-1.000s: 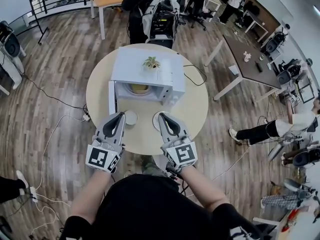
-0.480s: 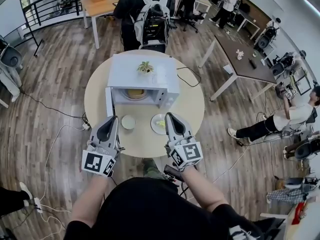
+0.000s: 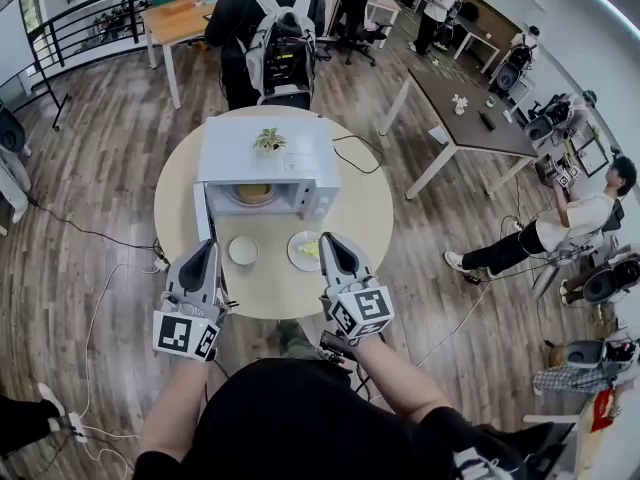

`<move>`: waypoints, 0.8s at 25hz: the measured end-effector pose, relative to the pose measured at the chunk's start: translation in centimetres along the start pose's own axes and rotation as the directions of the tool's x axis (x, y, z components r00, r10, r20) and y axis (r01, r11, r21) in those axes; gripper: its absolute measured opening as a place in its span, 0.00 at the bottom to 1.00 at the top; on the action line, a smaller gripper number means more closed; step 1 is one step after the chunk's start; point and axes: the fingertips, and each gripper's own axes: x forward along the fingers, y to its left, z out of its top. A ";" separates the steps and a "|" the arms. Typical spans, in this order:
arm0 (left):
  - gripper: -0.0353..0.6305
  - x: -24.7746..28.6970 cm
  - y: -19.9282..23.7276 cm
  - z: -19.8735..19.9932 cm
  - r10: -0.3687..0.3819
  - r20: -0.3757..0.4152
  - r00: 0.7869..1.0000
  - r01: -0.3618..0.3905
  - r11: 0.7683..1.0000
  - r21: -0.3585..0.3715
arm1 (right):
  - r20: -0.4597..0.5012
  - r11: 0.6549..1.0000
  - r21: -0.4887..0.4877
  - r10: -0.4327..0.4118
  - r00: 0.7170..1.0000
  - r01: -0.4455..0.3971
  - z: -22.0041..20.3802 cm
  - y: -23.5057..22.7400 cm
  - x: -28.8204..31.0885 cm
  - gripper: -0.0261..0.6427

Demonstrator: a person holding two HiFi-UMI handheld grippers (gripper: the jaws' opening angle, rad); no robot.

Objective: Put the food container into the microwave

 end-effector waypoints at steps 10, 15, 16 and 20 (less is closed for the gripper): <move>0.08 0.1 -0.7 -0.4 -0.003 -0.003 1.000 0.003 1.000 -0.007 | -0.012 1.000 -0.002 -0.002 1.000 0.002 -0.8 -0.2 -0.8 0.06; 0.08 0.3 -0.8 -0.2 -0.003 0.001 1.000 0.003 1.000 -0.008 | 0.000 1.000 -0.013 -0.006 1.000 0.006 -0.2 -0.4 -0.9 0.06; 0.08 0.4 -0.8 -0.2 -0.004 0.000 1.000 0.004 1.000 -0.009 | 0.001 1.000 -0.011 -0.009 1.000 0.009 -0.2 -0.4 -0.9 0.06; 0.08 0.3 -0.8 -0.6 -0.007 -0.009 1.000 0.007 1.000 -0.013 | 0.002 1.000 -0.014 -0.015 1.000 0.015 -0.3 -0.5 -1.1 0.06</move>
